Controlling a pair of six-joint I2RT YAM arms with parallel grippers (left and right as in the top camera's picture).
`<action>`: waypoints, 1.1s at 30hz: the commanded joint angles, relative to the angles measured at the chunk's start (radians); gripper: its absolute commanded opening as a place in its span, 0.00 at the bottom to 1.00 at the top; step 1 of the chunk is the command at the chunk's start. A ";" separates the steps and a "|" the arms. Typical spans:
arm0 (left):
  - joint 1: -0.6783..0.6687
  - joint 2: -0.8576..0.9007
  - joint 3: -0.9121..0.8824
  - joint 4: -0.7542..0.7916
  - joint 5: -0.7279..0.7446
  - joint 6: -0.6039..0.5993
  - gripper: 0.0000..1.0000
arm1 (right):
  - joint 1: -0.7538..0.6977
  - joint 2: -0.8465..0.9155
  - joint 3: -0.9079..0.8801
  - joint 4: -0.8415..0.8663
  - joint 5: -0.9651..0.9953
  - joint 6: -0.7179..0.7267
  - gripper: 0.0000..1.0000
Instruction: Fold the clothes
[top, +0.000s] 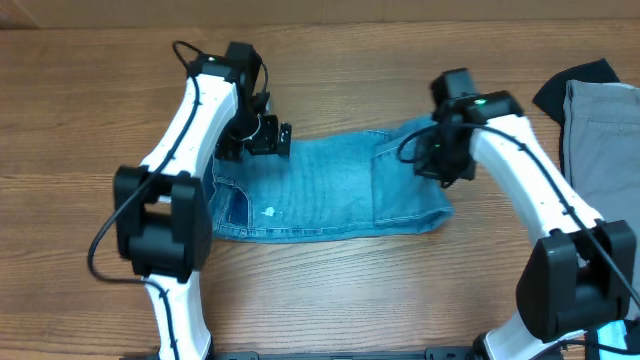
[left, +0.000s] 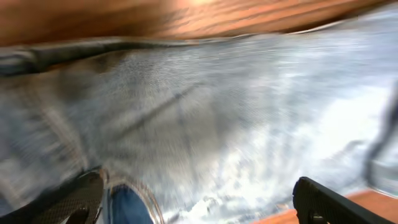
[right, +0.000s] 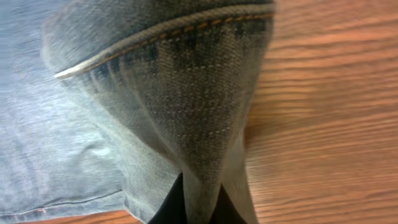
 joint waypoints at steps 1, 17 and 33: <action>0.000 -0.118 0.018 0.006 0.023 0.029 1.00 | 0.097 -0.018 0.052 0.042 0.014 0.063 0.04; 0.012 -0.163 0.017 -0.036 0.011 0.026 1.00 | 0.317 0.078 0.049 0.230 -0.144 0.216 0.09; 0.051 -0.174 0.017 -0.048 0.058 0.030 1.00 | 0.273 0.074 0.105 0.188 -0.204 0.156 0.41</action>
